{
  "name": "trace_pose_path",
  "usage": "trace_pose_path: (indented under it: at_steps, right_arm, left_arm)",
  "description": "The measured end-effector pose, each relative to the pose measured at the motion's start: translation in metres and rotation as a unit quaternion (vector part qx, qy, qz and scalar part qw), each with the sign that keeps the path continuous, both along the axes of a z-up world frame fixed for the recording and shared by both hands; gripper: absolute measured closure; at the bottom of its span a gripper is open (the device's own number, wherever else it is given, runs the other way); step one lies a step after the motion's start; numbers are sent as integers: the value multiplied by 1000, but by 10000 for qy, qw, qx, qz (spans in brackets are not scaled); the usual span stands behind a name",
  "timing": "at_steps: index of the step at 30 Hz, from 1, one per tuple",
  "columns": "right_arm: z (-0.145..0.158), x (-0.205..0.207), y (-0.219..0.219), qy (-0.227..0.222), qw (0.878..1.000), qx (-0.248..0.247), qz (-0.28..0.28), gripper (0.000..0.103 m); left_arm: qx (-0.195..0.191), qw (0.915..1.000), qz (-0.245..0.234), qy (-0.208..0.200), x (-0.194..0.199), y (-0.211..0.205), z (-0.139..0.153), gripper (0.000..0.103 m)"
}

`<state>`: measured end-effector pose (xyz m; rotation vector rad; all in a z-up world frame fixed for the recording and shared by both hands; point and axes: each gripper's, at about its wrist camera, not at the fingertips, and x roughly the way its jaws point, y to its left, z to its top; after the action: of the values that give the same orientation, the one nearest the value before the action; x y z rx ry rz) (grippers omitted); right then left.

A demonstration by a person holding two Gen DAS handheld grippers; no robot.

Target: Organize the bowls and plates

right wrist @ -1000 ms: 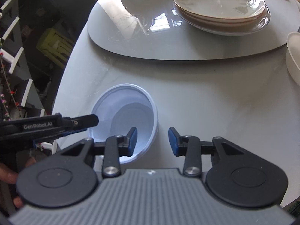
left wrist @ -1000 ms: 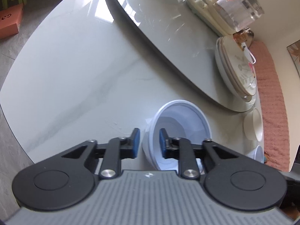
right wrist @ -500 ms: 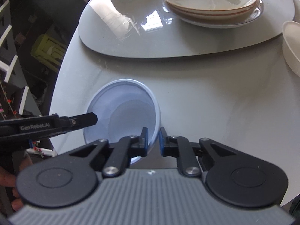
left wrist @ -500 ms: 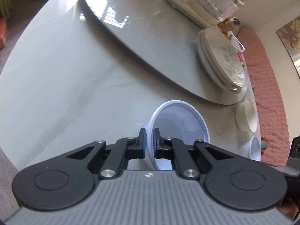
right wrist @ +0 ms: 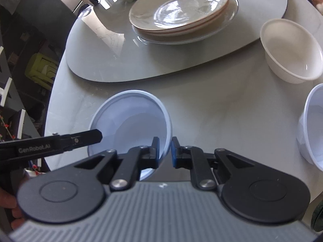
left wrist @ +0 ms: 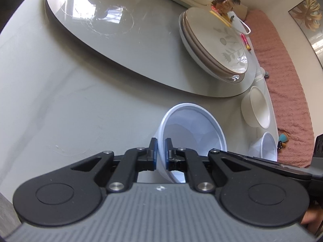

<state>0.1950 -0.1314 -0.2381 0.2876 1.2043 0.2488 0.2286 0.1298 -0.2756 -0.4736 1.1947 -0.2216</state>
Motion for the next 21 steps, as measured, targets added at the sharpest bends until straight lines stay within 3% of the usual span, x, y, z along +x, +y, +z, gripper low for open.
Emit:
trace_pose_path:
  at_steps: [3, 8, 12, 15, 21]
  right_arm:
    - [-4, 3, -6, 29, 9999, 65, -86, 88]
    - [-10, 6, -12, 82, 9999, 42, -64, 88]
    - [-11, 4, -18, 81, 9997, 166, -181, 88]
    - [-11, 5, -20, 80, 9996, 135, -216, 87]
    - [-1, 5, -26, -107, 9992, 341, -202, 86]
  left_arm:
    - [219, 9996, -190, 33, 4, -10, -1, 94]
    - [176, 9993, -286, 188, 3, -15, -3, 94]
    - [397, 9984, -360, 156, 5, -21, 3, 94]
    - [310, 9987, -402, 104, 6, -20, 9, 94]
    - [724, 9956, -602, -13, 3, -25, 24, 93]
